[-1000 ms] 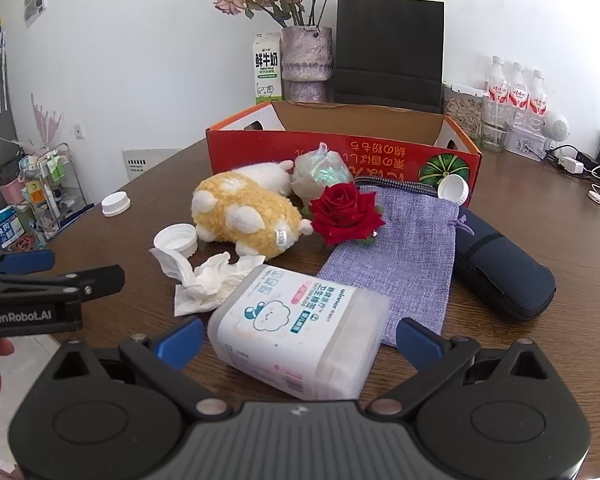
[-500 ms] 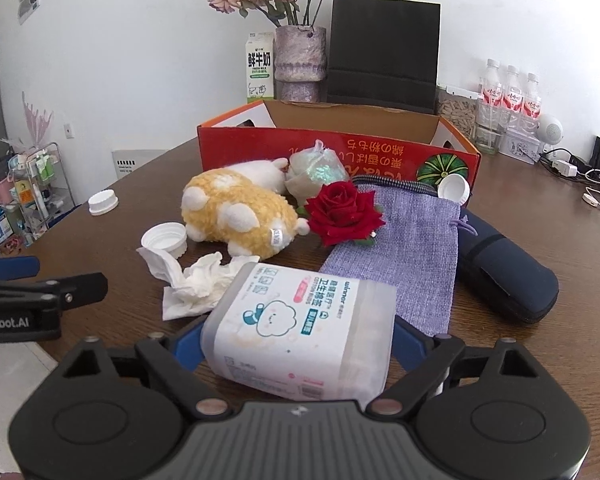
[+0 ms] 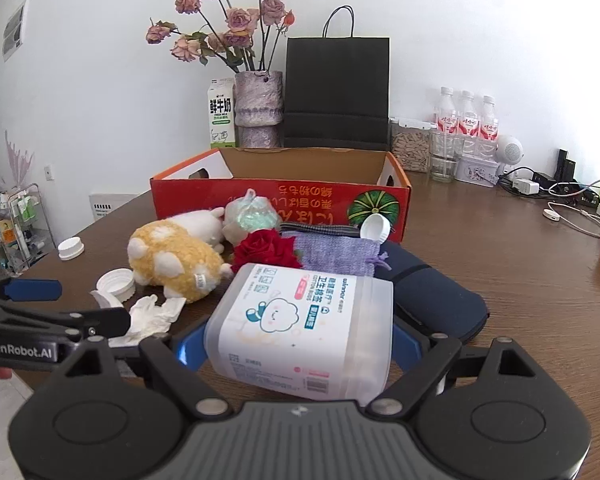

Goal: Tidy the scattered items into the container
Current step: 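Grasp the white wet-wipe pack with the right gripper while the left gripper grasps the crumpled tissue, then carry the wipe pack and tissue into the cardboard box and release both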

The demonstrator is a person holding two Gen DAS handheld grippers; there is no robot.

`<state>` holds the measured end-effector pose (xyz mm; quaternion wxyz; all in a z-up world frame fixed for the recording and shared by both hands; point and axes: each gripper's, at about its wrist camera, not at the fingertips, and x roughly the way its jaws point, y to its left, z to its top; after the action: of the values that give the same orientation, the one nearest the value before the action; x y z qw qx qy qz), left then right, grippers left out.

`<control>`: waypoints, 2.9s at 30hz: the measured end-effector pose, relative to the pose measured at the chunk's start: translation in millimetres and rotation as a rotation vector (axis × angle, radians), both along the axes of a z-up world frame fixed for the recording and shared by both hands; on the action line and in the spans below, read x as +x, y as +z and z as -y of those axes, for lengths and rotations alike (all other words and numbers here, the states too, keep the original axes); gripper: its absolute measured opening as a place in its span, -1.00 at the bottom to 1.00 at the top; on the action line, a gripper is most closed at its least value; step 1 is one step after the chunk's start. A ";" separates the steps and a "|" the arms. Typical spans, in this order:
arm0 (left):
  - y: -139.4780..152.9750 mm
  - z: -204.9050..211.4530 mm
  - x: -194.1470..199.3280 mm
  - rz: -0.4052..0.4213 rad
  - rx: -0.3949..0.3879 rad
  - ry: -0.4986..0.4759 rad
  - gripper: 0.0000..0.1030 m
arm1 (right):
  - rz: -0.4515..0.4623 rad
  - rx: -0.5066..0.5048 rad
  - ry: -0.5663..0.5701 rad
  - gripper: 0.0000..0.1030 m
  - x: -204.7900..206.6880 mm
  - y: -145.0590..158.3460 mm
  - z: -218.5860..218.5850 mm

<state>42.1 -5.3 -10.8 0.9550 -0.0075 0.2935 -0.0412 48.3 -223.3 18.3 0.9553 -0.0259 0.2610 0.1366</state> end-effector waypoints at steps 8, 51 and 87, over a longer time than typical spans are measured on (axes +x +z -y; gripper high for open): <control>-12.4 23.2 17.8 -0.062 0.019 -0.004 0.94 | 0.002 0.015 0.006 0.72 7.6 -3.8 18.9; 106.9 -3.7 156.7 0.223 -0.190 0.037 -0.55 | 0.183 0.115 0.028 0.58 176.4 81.8 -9.5; 57.1 -24.4 251.2 0.078 -0.070 0.249 1.00 | 0.011 0.101 -0.068 1.00 274.6 48.1 -36.4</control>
<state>293.4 19.1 46.3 0.9625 -0.0755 0.2516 0.0672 323.0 -186.9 66.4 0.9609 0.0306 0.2491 0.1171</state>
